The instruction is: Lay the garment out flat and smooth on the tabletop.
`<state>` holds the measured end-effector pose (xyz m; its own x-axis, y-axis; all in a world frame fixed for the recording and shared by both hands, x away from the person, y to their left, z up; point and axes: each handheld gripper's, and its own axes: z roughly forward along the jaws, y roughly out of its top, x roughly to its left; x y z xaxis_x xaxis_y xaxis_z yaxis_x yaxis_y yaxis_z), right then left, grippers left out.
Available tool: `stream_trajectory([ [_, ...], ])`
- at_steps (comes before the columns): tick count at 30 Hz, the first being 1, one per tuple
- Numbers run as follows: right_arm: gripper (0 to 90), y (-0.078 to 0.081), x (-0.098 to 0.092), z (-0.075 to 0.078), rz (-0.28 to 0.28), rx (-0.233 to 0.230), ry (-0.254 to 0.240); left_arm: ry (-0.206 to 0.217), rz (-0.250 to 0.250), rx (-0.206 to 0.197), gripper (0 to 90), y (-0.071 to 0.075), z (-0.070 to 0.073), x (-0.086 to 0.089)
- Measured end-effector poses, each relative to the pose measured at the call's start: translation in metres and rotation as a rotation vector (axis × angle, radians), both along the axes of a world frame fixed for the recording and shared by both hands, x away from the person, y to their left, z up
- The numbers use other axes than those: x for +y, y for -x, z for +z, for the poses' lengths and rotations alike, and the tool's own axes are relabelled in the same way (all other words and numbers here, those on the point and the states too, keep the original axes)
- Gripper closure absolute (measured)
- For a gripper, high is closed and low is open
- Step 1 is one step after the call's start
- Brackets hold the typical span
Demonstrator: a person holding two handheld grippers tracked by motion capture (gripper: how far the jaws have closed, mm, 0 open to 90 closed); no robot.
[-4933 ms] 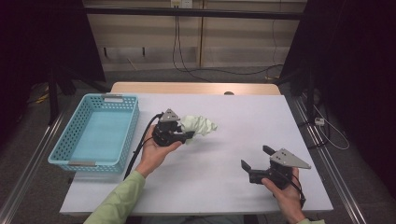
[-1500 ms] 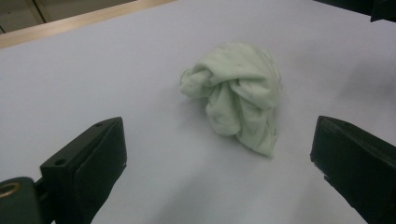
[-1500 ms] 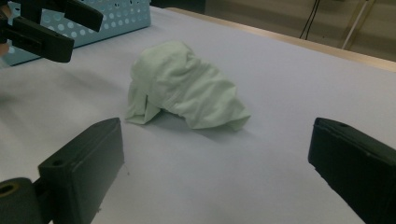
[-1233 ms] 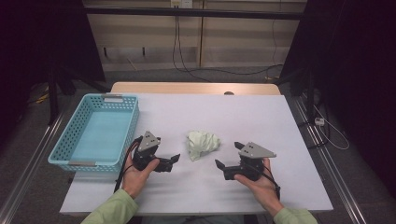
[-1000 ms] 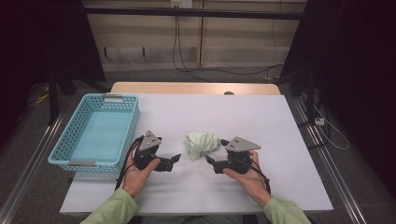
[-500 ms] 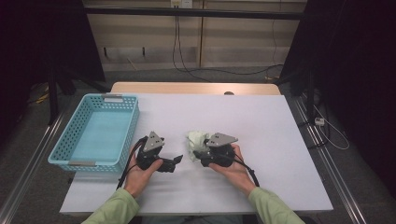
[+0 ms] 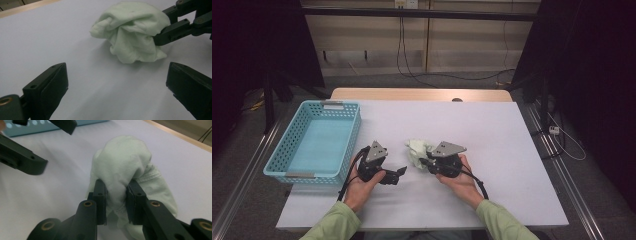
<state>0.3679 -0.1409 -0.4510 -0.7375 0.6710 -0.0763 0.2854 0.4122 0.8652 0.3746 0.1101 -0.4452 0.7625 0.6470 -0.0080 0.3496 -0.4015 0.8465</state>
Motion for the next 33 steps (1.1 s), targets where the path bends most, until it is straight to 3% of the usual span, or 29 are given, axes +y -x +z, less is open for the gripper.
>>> stream_trajectory([
  [7,73.7,0.004,0.001,0.011,0.013,-0.011,-0.047,0.016,0.017,0.012,4.0,-0.001,0.0,0.001],
  [18,68.7,0.004,0.0,0.008,0.008,0.02,-0.058,0.009,0.017,0.0,4.5,0.0,0.001,0.0],
  [26,71.8,0.007,-0.008,0.009,0.005,0.019,-0.048,-0.004,-0.001,-0.006,6.2,0.0,0.0,-0.005],
  [30,74.5,0.009,-0.012,0.014,0.005,0.01,-0.059,0.025,-0.03,0.007,8.5,-0.002,-0.001,-0.01],
  [33,75.5,0.009,-0.014,0.017,-0.003,0.008,-0.069,0.021,-0.039,-0.002,8.5,-0.002,-0.001,-0.016],
])
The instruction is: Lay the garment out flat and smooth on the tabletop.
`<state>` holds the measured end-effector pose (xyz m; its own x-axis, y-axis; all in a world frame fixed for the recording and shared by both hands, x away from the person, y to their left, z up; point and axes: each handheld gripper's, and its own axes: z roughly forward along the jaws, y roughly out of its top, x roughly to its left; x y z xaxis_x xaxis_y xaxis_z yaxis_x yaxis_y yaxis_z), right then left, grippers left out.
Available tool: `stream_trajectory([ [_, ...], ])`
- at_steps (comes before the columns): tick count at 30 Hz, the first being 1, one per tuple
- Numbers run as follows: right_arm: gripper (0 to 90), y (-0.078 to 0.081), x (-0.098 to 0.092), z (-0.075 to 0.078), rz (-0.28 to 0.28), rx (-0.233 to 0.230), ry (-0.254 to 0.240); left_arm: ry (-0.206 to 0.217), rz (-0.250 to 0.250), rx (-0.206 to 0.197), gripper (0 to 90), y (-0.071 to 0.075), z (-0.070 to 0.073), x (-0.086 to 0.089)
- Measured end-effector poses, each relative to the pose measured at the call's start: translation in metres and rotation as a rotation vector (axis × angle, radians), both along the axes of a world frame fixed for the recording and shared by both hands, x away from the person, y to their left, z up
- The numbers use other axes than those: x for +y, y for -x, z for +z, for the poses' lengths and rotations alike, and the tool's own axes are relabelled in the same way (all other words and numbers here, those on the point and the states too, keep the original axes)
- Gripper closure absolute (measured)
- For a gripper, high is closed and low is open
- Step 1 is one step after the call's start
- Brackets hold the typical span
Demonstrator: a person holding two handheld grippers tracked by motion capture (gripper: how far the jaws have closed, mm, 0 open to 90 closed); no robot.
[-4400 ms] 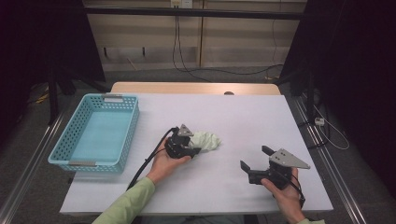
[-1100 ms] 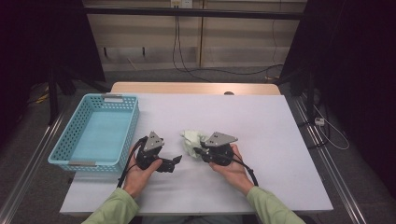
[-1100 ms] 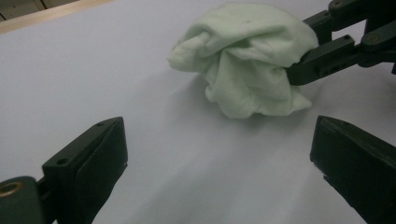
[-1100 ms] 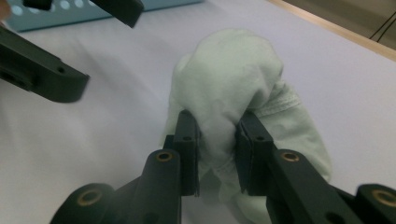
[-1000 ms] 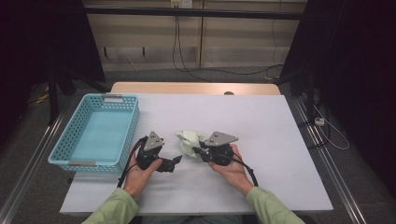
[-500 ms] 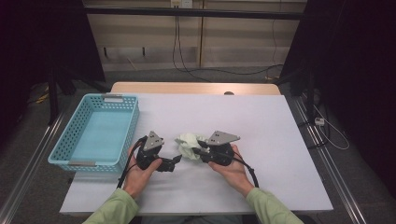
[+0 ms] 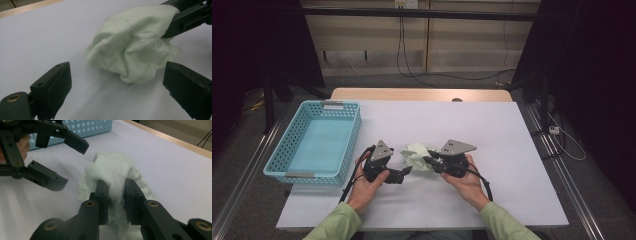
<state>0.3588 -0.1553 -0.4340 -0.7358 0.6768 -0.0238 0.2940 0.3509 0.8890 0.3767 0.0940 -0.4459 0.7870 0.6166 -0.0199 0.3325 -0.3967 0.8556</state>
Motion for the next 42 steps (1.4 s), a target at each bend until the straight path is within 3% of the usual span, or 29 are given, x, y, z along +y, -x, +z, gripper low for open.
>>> stream_trajectory([
  [2,75.8,0.0,-0.001,0.001,-0.003,0.001,-0.008,-0.003,0.002,0.001,8.5,0.0,0.001,-0.002],
  [5,76.8,0.001,-0.002,0.006,-0.001,0.003,-0.034,0.018,-0.035,0.046,8.7,0.0,0.0,-0.007],
  [6,76.9,0.001,-0.002,0.007,0.0,0.005,-0.043,0.007,-0.041,0.051,12.3,-0.001,0.0,-0.008],
  [8,76.8,0.001,-0.002,0.01,0.006,0.001,-0.052,0.01,-0.052,0.068,35.6,-0.001,0.001,-0.009],
  [10,76.6,0.002,-0.002,0.013,0.015,0.001,-0.064,0.02,-0.072,0.086,42.0,-0.001,0.001,-0.011],
  [11,76.3,0.002,-0.003,0.014,0.016,-0.002,-0.065,0.032,-0.111,0.093,56.4,-0.001,0.003,-0.011],
  [12,76.3,0.002,-0.003,0.014,0.016,-0.002,-0.065,0.032,-0.111,0.093,64.4,-0.001,0.003,-0.011],
  [13,75.8,0.002,-0.003,0.015,0.016,-0.001,-0.067,0.03,-0.106,0.092,64.4,0.001,0.004,-0.01],
  [15,74.9,0.002,-0.005,0.015,0.012,-0.005,-0.07,0.06,-0.112,0.094,81.3,0.001,0.006,-0.008],
  [17,71.4,0.001,-0.008,0.016,0.0,-0.005,-0.065,0.072,-0.093,0.079,89.1,0.002,0.009,-0.005],
  [23,72.2,-0.001,-0.01,0.015,-0.017,-0.001,-0.051,0.11,-0.097,0.102,90.0,0.001,0.015,0.002],
  [31,78.8,0.001,-0.012,0.022,-0.005,-0.024,-0.054,0.149,-0.083,0.068,90.0,0.003,0.033,0.009],
  [32,79.1,0.002,-0.012,0.027,0.001,-0.018,-0.084,0.17,-0.085,0.065,90.0,0.005,0.04,0.011],
  [36,78.5,0.005,-0.011,0.033,0.007,-0.034,-0.087,0.16,-0.091,0.056,90.0,0.007,0.046,0.011],
  [38,78.5,0.004,-0.011,0.031,0.0,-0.037,-0.063,0.148,-0.08,0.056,90.0,0.005,0.042,0.011],
  [41,78.6,-0.002,-0.015,0.019,-0.018,-0.012,-0.026,0.095,-0.062,0.094,89.9,-0.002,0.022,0.007],
  [42,78.8,-0.003,-0.015,0.017,-0.021,-0.008,-0.017,0.095,-0.062,0.094,88.8,-0.002,0.022,0.007],
])
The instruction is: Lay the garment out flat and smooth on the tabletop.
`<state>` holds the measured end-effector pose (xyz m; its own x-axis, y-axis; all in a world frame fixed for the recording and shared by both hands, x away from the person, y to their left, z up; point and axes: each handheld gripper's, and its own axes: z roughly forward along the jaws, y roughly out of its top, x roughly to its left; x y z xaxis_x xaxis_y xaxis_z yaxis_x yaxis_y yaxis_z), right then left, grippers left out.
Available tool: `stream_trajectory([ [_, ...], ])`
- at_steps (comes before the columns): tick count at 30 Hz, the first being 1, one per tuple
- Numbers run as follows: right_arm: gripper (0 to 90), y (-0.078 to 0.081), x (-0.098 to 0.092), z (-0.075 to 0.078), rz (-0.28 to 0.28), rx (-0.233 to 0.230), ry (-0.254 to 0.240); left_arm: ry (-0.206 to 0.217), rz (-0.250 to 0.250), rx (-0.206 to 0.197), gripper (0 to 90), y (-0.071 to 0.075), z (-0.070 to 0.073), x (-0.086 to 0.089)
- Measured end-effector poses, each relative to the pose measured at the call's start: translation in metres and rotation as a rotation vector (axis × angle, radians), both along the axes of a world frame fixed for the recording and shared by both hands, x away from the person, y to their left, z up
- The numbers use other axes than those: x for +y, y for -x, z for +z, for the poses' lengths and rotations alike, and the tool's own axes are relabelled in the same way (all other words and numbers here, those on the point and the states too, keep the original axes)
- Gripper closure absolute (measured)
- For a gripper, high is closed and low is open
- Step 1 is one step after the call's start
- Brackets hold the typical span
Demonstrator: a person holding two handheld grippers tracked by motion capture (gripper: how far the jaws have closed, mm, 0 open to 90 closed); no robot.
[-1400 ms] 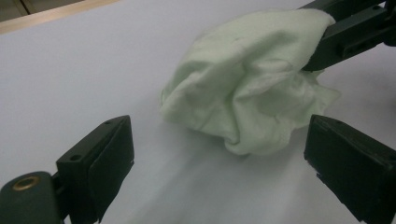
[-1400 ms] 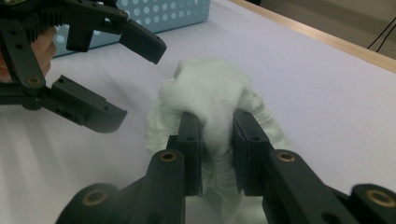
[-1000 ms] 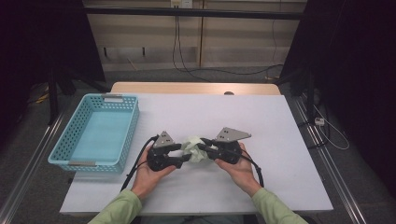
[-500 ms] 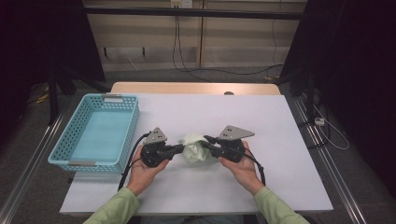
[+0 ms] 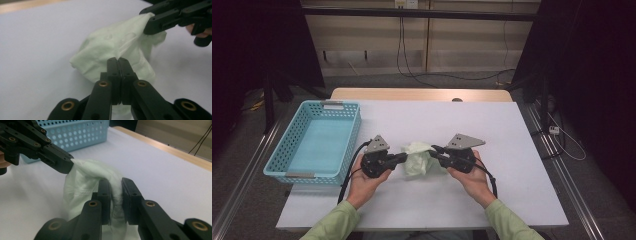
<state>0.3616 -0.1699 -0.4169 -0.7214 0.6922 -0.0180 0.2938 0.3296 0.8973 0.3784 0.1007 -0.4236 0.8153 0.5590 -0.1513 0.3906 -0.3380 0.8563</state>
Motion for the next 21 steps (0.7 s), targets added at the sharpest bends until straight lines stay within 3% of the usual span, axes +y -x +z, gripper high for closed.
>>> stream_trajectory([
  [2,78.9,-0.002,-0.001,-0.004,-0.008,0.003,0.032,-0.026,0.025,0.008,80.7,-0.002,-0.005,-0.003],
  [4,78.8,-0.005,-0.004,-0.006,-0.022,0.013,0.027,-0.038,0.06,-0.006,64.9,0.001,-0.003,-0.004],
  [7,78.0,-0.008,-0.011,-0.008,-0.051,0.016,0.024,-0.019,0.026,-0.028,66.3,0.009,0.002,-0.005],
  [9,77.1,-0.01,-0.014,-0.01,-0.065,0.022,0.021,-0.03,-0.033,-0.05,70.3,0.016,0.004,-0.009],
  [12,75.4,-0.011,-0.016,-0.012,-0.069,0.029,0.025,-0.053,-0.097,-0.035,70.8,0.02,-0.003,-0.021],
  [15,73.9,-0.011,-0.015,-0.014,-0.059,0.032,0.027,-0.102,-0.085,-0.027,56.9,0.017,-0.012,-0.034],
  [18,73.0,-0.009,-0.014,-0.013,-0.048,0.035,0.019,-0.122,-0.08,-0.021,50.6,0.013,-0.016,-0.042],
  [19,72.1,-0.008,-0.014,-0.012,-0.044,0.032,0.015,-0.144,-0.081,-0.005,42.7,0.008,-0.02,-0.049],
  [20,72.1,-0.008,-0.014,-0.012,-0.044,0.032,0.015,-0.144,-0.081,-0.005,40.6,0.008,-0.02,-0.049],
  [21,72.4,-0.008,-0.014,-0.012,-0.036,0.031,0.015,-0.178,-0.057,0.003,38.7,0.006,-0.023,-0.056],
])
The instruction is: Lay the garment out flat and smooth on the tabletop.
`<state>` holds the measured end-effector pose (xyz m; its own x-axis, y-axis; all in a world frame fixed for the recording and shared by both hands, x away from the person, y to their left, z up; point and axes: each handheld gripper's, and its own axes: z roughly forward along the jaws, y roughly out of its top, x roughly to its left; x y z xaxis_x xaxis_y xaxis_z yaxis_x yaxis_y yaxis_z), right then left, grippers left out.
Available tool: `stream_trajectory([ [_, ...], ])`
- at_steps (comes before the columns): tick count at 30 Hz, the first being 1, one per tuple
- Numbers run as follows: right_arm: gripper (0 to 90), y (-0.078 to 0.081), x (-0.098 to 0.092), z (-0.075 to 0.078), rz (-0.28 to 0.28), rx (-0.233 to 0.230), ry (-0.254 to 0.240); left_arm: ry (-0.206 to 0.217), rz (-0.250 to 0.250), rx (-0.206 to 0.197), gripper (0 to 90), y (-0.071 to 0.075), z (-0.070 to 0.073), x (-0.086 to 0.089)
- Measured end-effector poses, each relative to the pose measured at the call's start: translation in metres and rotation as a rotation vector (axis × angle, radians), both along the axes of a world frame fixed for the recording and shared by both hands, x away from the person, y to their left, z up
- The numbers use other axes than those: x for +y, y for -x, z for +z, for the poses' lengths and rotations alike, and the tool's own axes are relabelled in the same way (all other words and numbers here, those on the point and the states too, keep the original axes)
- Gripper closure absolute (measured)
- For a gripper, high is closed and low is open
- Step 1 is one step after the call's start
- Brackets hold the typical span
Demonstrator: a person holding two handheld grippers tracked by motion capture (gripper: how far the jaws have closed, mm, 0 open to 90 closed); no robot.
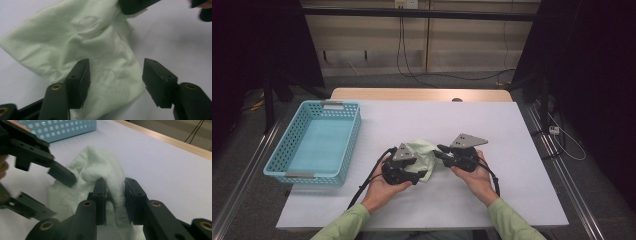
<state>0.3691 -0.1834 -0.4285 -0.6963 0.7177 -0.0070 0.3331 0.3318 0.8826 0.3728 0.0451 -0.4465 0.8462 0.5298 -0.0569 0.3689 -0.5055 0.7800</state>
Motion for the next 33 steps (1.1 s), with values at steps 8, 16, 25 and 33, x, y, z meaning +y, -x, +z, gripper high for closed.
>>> stream_trajectory([
  [8,69.5,0.001,-0.001,-0.001,0.001,0.0,-0.006,-0.074,-0.011,-0.026,27.7,-0.001,-0.013,-0.015],
  [16,69.7,0.002,-0.002,-0.001,-0.014,-0.008,0.003,-0.078,0.025,-0.04,77.3,-0.005,-0.011,0.0],
  [25,77.3,0.002,-0.004,0.0,-0.011,-0.012,0.008,-0.001,0.012,-0.015,85.0,0.0,0.004,0.016],
  [33,82.3,0.003,-0.009,0.004,-0.019,-0.016,0.01,0.098,0.035,-0.036,85.4,0.001,0.026,0.039],
])
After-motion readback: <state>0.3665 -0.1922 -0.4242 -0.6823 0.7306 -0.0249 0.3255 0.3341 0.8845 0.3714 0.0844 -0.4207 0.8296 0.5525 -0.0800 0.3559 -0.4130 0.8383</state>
